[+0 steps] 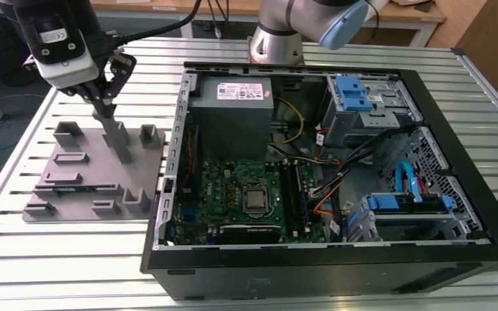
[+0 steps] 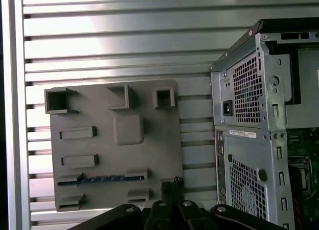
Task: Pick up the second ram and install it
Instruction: 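Reach for the second ram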
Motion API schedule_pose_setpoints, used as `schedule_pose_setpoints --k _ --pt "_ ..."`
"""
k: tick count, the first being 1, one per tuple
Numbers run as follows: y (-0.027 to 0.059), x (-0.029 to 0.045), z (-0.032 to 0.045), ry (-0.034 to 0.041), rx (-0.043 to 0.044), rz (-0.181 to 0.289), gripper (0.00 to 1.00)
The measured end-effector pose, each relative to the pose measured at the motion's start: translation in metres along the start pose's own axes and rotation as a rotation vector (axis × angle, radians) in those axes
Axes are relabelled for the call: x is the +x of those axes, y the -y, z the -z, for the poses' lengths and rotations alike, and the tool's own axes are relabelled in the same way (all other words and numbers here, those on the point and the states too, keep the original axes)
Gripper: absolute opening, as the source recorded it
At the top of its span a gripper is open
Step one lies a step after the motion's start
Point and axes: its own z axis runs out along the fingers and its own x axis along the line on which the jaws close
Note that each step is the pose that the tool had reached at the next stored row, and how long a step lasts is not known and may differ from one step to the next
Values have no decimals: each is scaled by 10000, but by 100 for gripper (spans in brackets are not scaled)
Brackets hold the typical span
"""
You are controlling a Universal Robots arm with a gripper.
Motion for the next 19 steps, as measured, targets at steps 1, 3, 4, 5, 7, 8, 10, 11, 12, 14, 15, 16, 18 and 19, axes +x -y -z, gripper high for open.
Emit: schedule_pose_setpoints --k 1,3,4,5,7,8,10,11,12,14,15,16,18,19 --pt "1 2 -17 0 0 0 11" --pt "4 19 -43 0 2 -2 11" --pt "6 34 -54 -1 2 -2 11" --pt "9 49 -63 -1 2 -2 11" --pt "16 78 -81 1 0 -2 11" --pt "22 93 -87 0 1 -1 11" --pt "35 123 -99 0 0 -1 11" --pt "40 140 -104 0 0 -2 11" --pt "44 155 -108 0 1 -2 11" --pt "51 188 -119 0 1 -1 11" --pt "53 206 -124 1 0 -1 11" --pt "55 224 -129 1 0 -1 11" --pt "58 266 -139 1 0 -1 11" --pt "60 282 -143 0 1 -1 11"
